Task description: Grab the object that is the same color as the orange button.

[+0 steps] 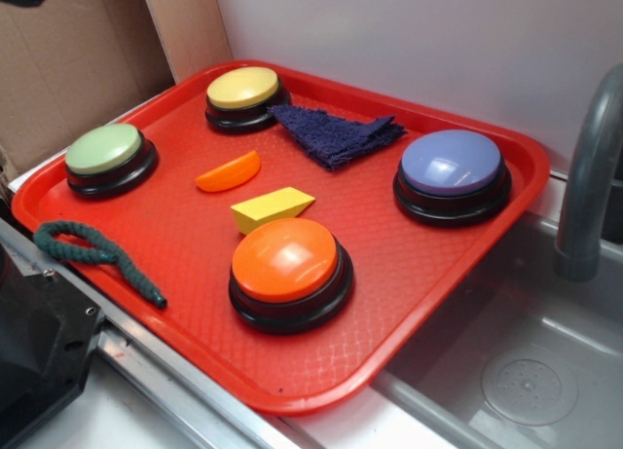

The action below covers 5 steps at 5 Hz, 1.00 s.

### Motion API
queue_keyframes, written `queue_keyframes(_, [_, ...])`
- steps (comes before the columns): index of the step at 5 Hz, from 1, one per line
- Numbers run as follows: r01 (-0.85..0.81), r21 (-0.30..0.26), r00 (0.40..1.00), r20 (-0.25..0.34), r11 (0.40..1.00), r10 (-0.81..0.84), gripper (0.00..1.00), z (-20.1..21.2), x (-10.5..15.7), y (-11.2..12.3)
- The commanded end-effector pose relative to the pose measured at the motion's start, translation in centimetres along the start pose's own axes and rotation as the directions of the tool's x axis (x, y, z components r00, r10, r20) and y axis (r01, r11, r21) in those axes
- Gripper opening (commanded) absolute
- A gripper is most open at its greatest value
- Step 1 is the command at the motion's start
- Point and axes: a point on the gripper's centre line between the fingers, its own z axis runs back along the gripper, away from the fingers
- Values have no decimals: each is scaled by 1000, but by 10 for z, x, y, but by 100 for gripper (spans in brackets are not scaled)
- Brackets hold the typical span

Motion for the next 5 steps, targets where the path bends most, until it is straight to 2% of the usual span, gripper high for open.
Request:
queue_keyframes(1, [0, 0, 1000, 0, 1000, 0, 100, 0, 0, 0])
queue_keyframes(2, [-98, -6, 994, 38, 995, 98, 100, -26, 18, 8])
queue_keyframes(3, [-186, -24, 982, 25, 982, 186, 100, -57, 41, 20])
queue_keyframes(4, [-305, -11, 947, 106, 952, 304, 100, -90, 68, 36])
queue_keyframes(5, [-386, 64, 916, 146, 920, 374, 100, -128, 92, 53])
